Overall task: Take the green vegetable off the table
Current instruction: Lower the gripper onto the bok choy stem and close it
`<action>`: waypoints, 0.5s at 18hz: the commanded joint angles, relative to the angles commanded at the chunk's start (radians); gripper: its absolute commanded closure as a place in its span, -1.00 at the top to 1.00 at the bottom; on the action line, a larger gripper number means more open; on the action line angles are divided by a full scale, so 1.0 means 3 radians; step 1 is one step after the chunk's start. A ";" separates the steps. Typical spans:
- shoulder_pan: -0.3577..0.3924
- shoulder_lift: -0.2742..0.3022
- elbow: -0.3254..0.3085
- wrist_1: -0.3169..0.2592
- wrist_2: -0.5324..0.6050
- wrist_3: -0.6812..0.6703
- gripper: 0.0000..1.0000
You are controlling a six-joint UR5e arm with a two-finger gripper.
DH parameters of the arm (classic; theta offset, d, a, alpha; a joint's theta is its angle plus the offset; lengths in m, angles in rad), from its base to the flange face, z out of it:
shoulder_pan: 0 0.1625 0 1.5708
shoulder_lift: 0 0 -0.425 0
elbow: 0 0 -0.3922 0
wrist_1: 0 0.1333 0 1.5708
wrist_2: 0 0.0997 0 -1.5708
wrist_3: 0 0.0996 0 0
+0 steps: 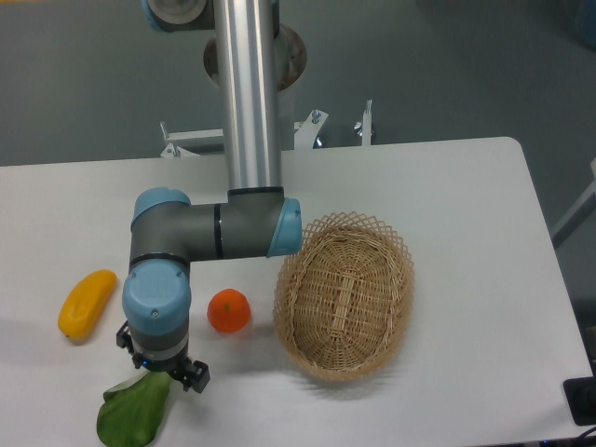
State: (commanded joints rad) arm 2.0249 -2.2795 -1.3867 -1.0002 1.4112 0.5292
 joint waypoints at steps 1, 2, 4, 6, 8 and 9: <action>-0.0005 -0.0015 0.0015 0.0000 0.0005 -0.0015 1.00; -0.0010 -0.0026 0.0020 0.0005 0.0005 -0.0020 1.00; -0.0010 -0.0036 0.0021 0.0010 0.0015 -0.0036 1.00; -0.0021 -0.0061 0.0015 0.0016 0.0087 -0.0051 1.00; -0.0026 -0.0067 0.0020 0.0016 0.0118 -0.0056 0.81; -0.0026 -0.0072 0.0021 0.0016 0.0123 -0.0056 0.68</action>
State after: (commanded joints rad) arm 2.0172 -2.3010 -1.3806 -0.9956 1.4481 0.5123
